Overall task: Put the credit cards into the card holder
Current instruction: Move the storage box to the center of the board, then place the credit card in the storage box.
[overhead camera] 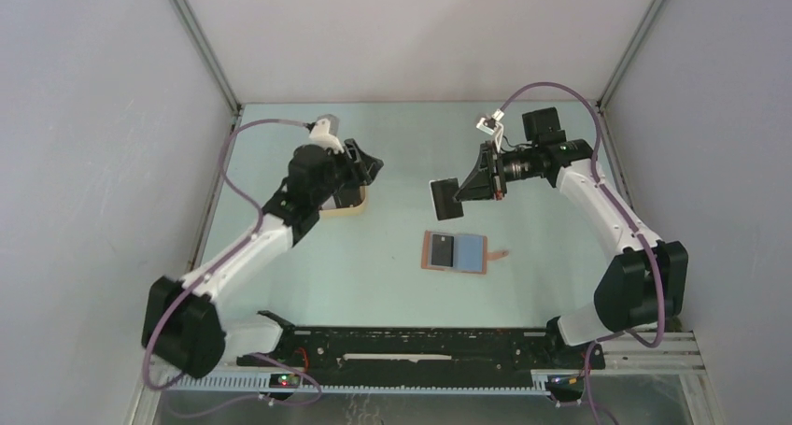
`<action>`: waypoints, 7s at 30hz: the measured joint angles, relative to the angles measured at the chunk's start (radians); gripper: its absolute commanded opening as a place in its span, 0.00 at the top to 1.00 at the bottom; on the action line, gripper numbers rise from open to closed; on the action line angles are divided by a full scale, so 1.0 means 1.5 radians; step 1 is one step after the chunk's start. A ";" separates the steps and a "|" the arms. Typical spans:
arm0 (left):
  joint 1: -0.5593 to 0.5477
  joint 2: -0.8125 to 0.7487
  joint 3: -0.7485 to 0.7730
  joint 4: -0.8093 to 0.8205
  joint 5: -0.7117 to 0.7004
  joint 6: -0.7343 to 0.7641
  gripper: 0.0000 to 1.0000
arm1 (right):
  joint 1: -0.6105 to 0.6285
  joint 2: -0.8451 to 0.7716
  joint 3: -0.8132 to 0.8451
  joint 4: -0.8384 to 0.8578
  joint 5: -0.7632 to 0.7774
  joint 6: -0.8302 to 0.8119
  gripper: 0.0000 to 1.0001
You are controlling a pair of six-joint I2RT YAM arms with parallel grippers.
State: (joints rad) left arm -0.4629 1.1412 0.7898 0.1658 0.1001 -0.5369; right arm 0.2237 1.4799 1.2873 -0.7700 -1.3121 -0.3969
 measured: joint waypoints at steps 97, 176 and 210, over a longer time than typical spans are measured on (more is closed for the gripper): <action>0.126 0.431 -0.087 0.715 0.343 -0.445 0.54 | 0.061 0.501 0.364 0.194 -0.027 0.276 1.00; 0.101 0.344 -0.166 0.707 0.357 -0.391 0.88 | 0.090 0.524 0.404 0.124 -0.108 0.296 1.00; 0.056 0.223 -0.166 0.422 0.212 -0.218 1.00 | 0.128 0.533 0.430 0.023 0.036 0.184 0.59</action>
State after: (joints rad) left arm -0.3794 1.4757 0.5415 0.7982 0.4179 -0.8646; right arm 0.4160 2.2795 1.9320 -0.7357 -1.2587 -0.1204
